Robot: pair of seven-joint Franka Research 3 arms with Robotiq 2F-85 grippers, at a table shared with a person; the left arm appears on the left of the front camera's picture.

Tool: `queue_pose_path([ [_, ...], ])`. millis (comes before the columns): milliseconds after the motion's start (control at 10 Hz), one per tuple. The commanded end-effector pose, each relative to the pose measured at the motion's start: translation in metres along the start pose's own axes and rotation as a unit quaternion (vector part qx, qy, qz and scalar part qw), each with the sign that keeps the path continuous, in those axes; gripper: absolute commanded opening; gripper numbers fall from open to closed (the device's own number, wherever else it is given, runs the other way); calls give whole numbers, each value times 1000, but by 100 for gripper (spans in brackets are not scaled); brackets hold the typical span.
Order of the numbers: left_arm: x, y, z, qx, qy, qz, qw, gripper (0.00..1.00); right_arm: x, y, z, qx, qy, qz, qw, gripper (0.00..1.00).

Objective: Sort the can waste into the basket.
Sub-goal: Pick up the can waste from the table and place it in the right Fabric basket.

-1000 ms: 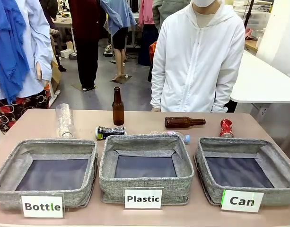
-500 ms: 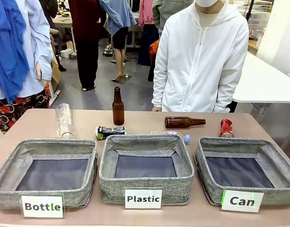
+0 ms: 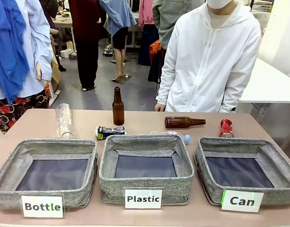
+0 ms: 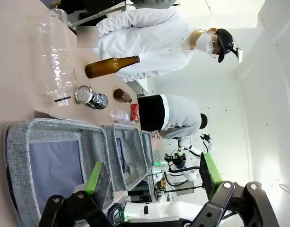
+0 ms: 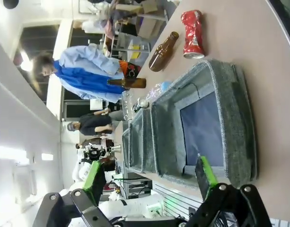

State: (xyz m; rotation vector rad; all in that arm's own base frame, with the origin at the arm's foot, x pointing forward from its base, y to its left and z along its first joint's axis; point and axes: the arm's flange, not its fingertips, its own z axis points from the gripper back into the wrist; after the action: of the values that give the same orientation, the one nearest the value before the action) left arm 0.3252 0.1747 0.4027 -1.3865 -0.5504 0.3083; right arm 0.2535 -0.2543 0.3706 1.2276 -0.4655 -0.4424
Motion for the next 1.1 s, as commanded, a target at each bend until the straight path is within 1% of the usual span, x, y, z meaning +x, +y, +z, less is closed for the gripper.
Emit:
queue_pose_path([
  [0,-3,2,8,-21,1,-4,1000,100,-2,-2,2,22,-1,9,1000,100],
  [100,-3,2,8,-21,1,-4,1000,100,-2,-2,2,22,-1,9,1000,100],
  [200,-3,2,8,-21,1,-4,1000,100,-2,-1,1,6,4,-4,1000,100],
  [300,-3,2,8,-21,1,-4,1000,100,1,27,-20,-63,15,23,998,100],
  [400,-3,2,8,-21,1,-4,1000,100,5,66,-48,-150,14,51,987,100],
  [500,-3,2,8,-21,1,-4,1000,100,7,98,-78,-236,22,85,968,100],
  [600,-3,2,8,-21,1,-4,1000,100,6,124,-112,-328,17,103,939,100],
  [700,-3,2,8,-21,1,-4,1000,100,6,142,-149,-401,9,121,908,100],
  [800,-3,2,8,-21,1,-4,1000,100,7,154,-191,-457,20,144,878,100],
  [900,-3,2,8,-21,1,-4,1000,100,6,161,-225,-489,28,164,857,100],
  [1000,-3,2,8,-21,1,-4,1000,100,4,166,-246,-504,23,179,845,100],
])
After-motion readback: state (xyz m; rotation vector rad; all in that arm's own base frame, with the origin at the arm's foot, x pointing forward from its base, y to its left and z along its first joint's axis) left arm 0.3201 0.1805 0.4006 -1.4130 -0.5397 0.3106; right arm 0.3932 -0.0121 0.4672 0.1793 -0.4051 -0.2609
